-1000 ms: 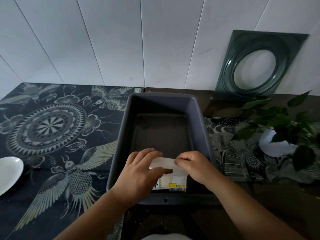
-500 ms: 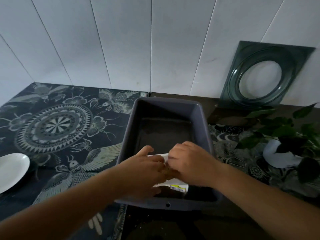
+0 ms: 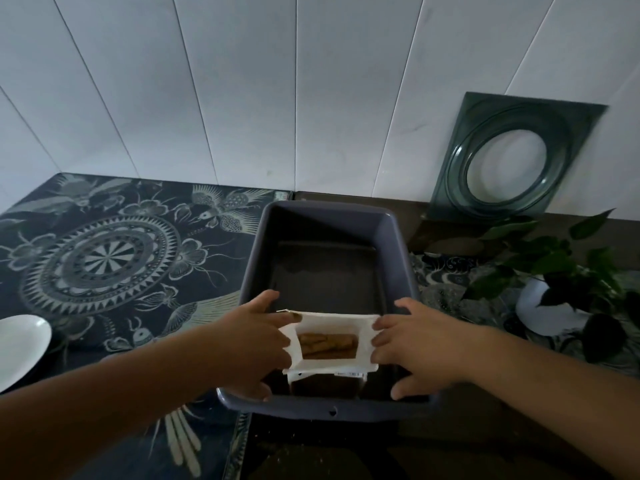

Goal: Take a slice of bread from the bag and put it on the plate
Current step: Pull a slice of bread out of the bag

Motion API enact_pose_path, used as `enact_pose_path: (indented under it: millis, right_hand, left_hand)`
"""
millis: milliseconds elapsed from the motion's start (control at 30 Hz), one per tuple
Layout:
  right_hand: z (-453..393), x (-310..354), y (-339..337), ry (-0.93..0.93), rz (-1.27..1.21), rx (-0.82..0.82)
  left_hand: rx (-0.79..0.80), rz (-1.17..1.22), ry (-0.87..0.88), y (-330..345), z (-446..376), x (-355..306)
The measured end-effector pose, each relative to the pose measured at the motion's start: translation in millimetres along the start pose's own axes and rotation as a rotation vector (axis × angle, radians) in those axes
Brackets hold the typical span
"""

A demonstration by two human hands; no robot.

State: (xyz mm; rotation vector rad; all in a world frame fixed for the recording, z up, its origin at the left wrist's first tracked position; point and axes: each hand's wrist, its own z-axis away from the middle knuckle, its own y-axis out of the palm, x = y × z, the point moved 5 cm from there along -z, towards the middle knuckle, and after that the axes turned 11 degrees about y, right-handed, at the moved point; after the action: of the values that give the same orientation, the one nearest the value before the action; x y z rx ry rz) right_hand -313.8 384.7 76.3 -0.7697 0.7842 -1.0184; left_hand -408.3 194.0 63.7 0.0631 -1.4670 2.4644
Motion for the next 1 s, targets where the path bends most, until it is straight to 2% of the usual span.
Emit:
enact_pose_path:
  millis: [500, 600, 900, 1000]
  right_hand:
    - [11.6, 5.9, -5.6, 0.071, 0.01, -0.139]
    - [9.4, 9.5, -6.2, 0.075, 0.0, -0.14]
    - [3.9, 5.0, -7.3, 0.158, -0.064, -0.047]
    - [0.0, 8.4, -23.6, 0.251, -0.081, -0.112]
  left_hand:
    - [-0.283, 0.061, -0.078, -3.6, 1.4, -4.6]
    - [-0.261, 0.115, -0.124, 0.7, 1.6, -1.0]
    - [-0.252, 0.059, -0.175, 5.2, -2.0, -2.8]
    - [-0.266, 0.129, -0.194, 9.2, -2.6, -0.5]
